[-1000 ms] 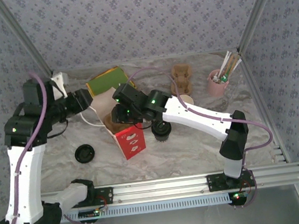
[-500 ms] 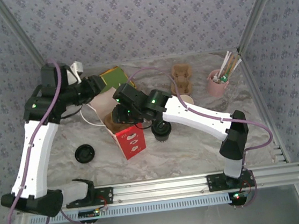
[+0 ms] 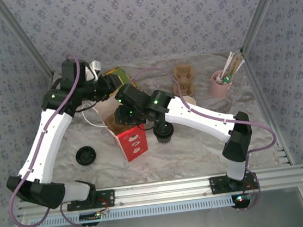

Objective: Pack the takeout coffee

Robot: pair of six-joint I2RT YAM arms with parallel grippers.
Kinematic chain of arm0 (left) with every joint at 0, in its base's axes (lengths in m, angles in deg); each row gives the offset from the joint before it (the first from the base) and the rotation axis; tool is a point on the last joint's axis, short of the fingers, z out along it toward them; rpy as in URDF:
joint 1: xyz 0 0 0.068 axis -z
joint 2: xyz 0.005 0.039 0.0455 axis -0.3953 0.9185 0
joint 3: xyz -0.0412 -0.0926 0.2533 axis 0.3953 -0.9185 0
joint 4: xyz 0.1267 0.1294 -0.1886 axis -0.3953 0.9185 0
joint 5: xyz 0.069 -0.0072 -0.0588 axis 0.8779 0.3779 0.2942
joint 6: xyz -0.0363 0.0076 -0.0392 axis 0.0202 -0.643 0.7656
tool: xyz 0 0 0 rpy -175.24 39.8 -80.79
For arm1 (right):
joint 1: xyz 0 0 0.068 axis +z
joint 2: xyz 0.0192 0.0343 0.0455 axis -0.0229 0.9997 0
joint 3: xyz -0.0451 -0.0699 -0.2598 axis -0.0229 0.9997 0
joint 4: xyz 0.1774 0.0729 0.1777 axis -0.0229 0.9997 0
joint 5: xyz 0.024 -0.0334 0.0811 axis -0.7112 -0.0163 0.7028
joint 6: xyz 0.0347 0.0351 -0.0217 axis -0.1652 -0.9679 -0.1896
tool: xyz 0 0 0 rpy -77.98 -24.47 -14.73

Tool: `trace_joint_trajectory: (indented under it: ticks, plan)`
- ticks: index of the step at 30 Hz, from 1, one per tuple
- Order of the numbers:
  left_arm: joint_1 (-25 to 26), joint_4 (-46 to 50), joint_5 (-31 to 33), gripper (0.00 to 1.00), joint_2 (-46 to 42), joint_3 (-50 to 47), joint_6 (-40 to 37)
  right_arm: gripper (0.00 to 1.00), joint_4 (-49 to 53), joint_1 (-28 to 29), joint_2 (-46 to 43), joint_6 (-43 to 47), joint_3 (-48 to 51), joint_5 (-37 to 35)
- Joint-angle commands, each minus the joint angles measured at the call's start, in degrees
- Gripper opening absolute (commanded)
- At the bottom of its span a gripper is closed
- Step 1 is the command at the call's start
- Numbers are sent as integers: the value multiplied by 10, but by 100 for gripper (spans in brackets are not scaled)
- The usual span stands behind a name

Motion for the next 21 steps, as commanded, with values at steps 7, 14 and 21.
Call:
trace_joint_trajectory:
  ticks: [7,14,21]
  plan:
    - [7,-2,18,40,1,42,-9,39,13,-3,2,6,-16,0]
    - [7,2,18,41,-9,49,-12,39,14,-4,-1,6,-12,-3]
    - [7,-19,-14,33,-6,22,5,39,12,-4,-2,6,-9,-3]
